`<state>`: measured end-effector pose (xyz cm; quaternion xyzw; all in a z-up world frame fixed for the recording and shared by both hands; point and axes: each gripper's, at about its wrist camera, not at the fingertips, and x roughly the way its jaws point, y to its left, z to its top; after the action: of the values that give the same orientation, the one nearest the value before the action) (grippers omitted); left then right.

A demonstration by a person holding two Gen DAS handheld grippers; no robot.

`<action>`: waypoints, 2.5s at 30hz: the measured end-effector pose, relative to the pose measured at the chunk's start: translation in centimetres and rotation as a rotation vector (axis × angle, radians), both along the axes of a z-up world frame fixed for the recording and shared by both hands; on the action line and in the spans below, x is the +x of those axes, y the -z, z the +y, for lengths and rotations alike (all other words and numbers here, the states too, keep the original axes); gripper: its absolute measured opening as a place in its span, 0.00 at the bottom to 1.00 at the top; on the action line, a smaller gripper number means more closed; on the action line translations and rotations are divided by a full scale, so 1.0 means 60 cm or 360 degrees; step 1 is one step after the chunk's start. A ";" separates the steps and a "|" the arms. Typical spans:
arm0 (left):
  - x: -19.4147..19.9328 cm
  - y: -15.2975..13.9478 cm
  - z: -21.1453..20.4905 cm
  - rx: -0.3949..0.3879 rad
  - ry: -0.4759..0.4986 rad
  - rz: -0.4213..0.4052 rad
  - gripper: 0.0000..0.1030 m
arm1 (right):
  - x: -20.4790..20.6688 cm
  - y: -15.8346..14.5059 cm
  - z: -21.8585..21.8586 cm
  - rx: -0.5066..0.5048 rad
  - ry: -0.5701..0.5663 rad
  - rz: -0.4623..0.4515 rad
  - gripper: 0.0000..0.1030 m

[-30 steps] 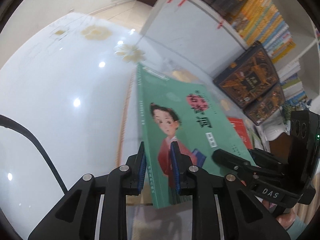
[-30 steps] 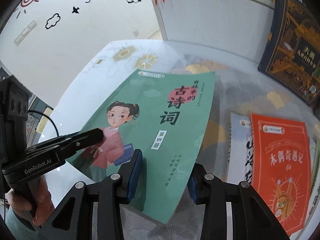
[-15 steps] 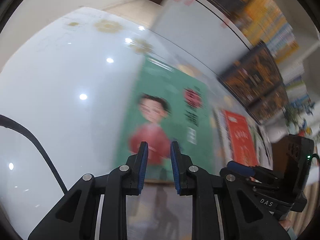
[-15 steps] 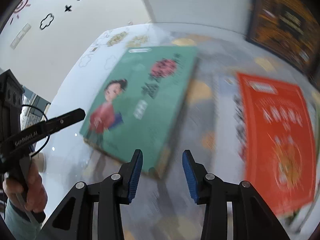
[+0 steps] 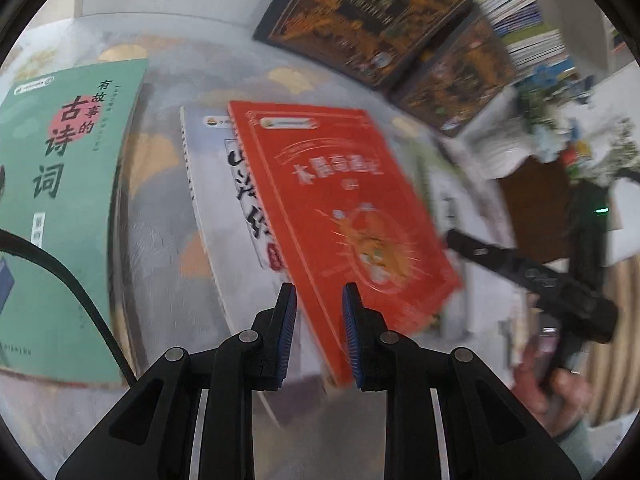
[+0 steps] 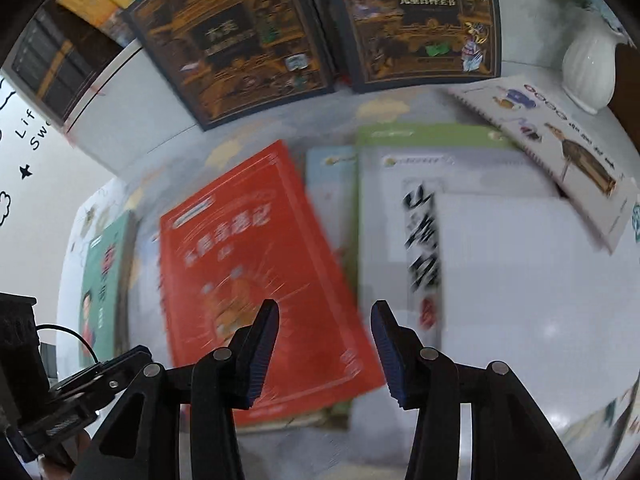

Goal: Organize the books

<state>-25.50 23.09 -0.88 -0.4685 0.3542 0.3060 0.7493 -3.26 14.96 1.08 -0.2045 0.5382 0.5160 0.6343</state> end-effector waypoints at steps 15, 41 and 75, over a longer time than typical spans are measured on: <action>-0.039 0.017 -0.032 -0.0137 -0.0045 -0.0020 0.22 | -0.074 0.034 -0.036 -0.0078 -0.0223 0.0047 0.47; -0.102 0.033 -0.329 -0.0261 0.0019 -0.0027 0.22 | -0.148 0.057 -0.351 -0.0207 -0.0551 -0.0034 0.46; 0.032 0.051 -0.524 -0.0474 -0.0567 -0.0330 0.12 | 0.052 0.085 -0.506 -0.0041 -0.0534 0.0500 0.57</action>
<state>-23.57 -8.32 -3.93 -0.6576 0.2285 0.3278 0.6387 -0.12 -15.40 -3.99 -0.2162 0.5953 0.6329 0.4454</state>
